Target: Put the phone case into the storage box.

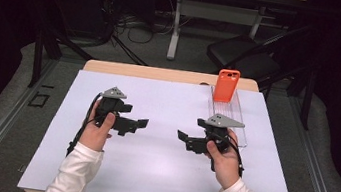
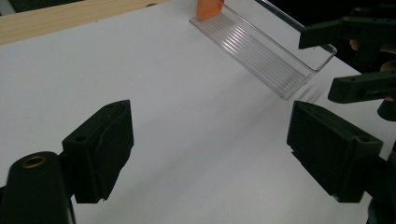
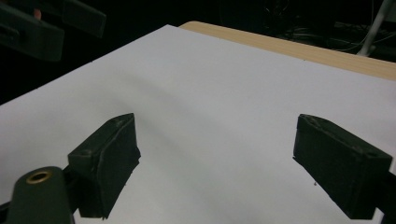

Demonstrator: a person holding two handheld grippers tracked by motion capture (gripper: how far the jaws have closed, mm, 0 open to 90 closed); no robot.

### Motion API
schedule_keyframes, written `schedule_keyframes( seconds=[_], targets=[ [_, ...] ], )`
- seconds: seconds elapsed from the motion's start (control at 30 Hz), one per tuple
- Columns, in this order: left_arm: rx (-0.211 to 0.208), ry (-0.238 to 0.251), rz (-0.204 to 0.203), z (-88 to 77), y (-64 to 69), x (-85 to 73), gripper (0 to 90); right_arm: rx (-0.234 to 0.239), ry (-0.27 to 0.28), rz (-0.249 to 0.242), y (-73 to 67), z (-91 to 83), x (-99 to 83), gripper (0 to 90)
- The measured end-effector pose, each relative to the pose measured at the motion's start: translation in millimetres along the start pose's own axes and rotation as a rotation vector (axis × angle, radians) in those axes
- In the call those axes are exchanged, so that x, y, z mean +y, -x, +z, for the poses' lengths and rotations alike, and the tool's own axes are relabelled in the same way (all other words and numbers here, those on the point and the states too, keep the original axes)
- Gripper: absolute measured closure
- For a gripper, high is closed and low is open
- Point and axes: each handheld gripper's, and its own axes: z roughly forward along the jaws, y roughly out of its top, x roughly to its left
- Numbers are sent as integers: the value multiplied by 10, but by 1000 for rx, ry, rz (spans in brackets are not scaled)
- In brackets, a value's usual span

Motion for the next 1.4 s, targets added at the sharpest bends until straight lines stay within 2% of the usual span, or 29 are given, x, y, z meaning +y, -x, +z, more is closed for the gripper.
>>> schedule_keyframes(
  seconds=[0.2, 0.4, 0.5, 0.7, 1.17, 1.4],
  targets=[
    [-5, -5, 2, 9, 5, 0, 151, -9, -7, -28, -55, 41, -154, 134],
    [-2, -5, 2, 17, 8, -3, 151, 3, -13, -32, -83, 72, -283, 134],
    [-4, -2, 6, 18, 13, -2, 151, 12, -5, -24, -98, 79, -316, 136],
    [-5, -4, 9, 14, 18, 0, 151, 28, 9, -54, -147, 106, -379, 137],
    [-8, -3, 10, 8, 22, 0, 151, 62, -17, -62, -205, 204, -497, 140],
    [-8, -7, 15, 14, 30, 2, 151, 69, -7, -65, -193, 217, -514, 140]
  ],
)
